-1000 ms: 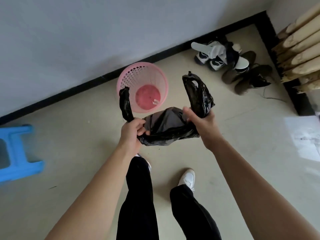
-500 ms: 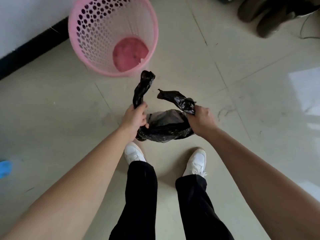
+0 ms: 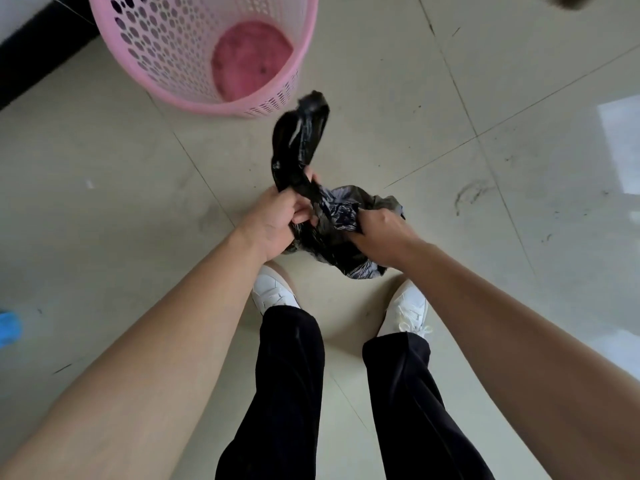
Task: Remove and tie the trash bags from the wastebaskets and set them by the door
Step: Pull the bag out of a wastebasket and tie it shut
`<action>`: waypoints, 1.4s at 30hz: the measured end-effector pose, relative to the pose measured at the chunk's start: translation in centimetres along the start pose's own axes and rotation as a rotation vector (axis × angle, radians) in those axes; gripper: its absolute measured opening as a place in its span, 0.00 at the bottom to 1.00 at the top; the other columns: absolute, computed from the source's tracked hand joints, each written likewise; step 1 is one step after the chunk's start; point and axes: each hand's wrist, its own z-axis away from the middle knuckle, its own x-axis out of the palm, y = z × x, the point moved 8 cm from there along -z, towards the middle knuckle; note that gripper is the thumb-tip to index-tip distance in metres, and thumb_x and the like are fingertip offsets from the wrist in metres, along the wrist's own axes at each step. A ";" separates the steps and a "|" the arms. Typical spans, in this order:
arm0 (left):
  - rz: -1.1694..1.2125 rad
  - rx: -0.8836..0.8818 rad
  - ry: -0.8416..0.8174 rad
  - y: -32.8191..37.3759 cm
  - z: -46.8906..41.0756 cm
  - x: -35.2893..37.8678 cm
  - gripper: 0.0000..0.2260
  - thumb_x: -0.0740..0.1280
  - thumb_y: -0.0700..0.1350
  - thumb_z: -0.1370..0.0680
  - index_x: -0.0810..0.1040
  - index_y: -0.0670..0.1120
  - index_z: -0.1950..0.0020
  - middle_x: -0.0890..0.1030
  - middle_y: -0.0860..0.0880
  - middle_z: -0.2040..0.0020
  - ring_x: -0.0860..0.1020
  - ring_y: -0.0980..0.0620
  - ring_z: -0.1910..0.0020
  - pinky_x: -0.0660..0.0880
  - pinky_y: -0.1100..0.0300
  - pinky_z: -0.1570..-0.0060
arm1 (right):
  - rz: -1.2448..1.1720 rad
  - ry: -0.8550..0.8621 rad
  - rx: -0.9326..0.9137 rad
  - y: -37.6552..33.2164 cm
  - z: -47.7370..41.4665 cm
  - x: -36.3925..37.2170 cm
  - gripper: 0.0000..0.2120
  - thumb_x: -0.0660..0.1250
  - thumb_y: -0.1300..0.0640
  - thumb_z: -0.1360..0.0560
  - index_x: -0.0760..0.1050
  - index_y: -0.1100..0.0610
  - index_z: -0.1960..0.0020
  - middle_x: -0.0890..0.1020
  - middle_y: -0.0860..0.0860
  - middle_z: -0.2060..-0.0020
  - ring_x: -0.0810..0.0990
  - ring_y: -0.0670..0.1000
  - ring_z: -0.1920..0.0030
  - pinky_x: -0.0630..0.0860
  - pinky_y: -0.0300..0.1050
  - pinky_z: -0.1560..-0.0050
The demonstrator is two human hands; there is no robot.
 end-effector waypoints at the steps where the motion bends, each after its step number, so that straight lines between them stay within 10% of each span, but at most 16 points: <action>1: 0.083 -0.028 0.059 0.0 -0.2 -0.5 0.20 0.60 0.44 0.16 0.72 0.47 0.68 0.62 0.52 0.78 0.59 0.50 0.71 0.67 0.56 0.67 | -0.047 0.017 0.019 0.7 0.3 0.1 0.17 0.59 0.41 0.21 0.66 0.55 0.57 0.78 0.56 0.59 0.78 0.59 0.54 0.72 0.49 0.55; 7: 0.264 -0.120 0.176 -1.1 -0.3 -2.4 0.14 0.61 0.39 0.18 0.71 0.46 0.64 0.59 0.53 0.76 0.57 0.55 0.77 0.67 0.60 0.71 | -0.066 0.077 -0.054 2.6 1.6 0.1 0.15 0.58 0.42 0.20 0.66 0.51 0.59 0.72 0.48 0.61 0.73 0.54 0.56 0.66 0.47 0.53; 14: -0.020 -0.114 -0.139 -1.9 0.6 -1.6 0.13 0.67 0.32 0.28 0.77 0.50 0.65 0.69 0.53 0.68 0.61 0.57 0.73 0.68 0.59 0.63 | -0.194 0.116 -0.016 2.6 1.2 -0.8 0.12 0.58 0.50 0.19 0.65 0.52 0.60 0.75 0.52 0.61 0.73 0.57 0.58 0.66 0.46 0.56; 19: -0.256 -0.176 -0.340 -1.8 1.7 0.0 0.13 0.81 0.51 0.35 0.83 0.50 0.56 0.79 0.57 0.63 0.62 0.58 0.73 0.68 0.60 0.66 | 0.149 0.013 -0.165 0.2 0.6 -0.5 0.10 0.57 0.50 0.19 0.68 0.55 0.56 0.76 0.53 0.62 0.78 0.59 0.55 0.72 0.50 0.47; 23: -0.187 -0.127 -0.190 -0.9 1.1 0.0 0.13 0.67 0.57 0.22 0.82 0.48 0.51 0.65 0.52 0.72 0.57 0.56 0.78 0.67 0.57 0.69 | 0.318 0.002 -0.194 -0.9 0.1 -0.7 0.12 0.56 0.48 0.19 0.72 0.54 0.52 0.81 0.54 0.59 0.81 0.58 0.51 0.71 0.50 0.43; 28: -0.116 -0.221 -0.312 -0.8 2.2 1.1 0.18 0.57 0.59 0.17 0.79 0.48 0.46 0.60 0.51 0.76 0.57 0.55 0.79 0.68 0.59 0.69 | -0.175 -0.061 0.053 2.3 0.3 -1.2 0.22 0.64 0.32 0.27 0.73 0.51 0.52 0.77 0.47 0.62 0.77 0.50 0.59 0.71 0.45 0.60; 33: -0.087 -0.278 -0.266 -0.9 2.5 1.0 0.18 0.56 0.61 0.18 0.75 0.48 0.55 0.72 0.50 0.71 0.62 0.55 0.79 0.69 0.58 0.67 | -0.832 -0.122 0.115 3.1 1.7 -3.3 0.47 0.67 0.27 0.35 0.60 0.49 0.24 0.77 0.47 0.42 0.76 0.47 0.41 0.72 0.46 0.40; 37: -0.171 -0.299 -0.254 -0.8 2.6 1.0 0.19 0.58 0.63 0.20 0.73 0.48 0.56 0.78 0.48 0.67 0.64 0.54 0.77 0.70 0.57 0.64 | -1.012 0.020 0.091 1.4 0.9 -8.1 0.39 0.54 0.24 0.31 0.64 0.44 0.27 0.76 0.48 0.39 0.78 0.49 0.46 0.71 0.44 0.51; 42: -0.167 -0.290 -0.227 -0.6 2.5 1.3 0.21 0.59 0.66 0.24 0.73 0.48 0.58 0.82 0.45 0.63 0.66 0.54 0.76 0.70 0.58 0.66 | -1.007 0.225 -0.080 -2.5 -0.4 -12.7 0.11 0.69 0.48 0.23 0.82 0.52 0.45 0.82 0.46 0.62 0.76 0.43 0.68 0.71 0.39 0.64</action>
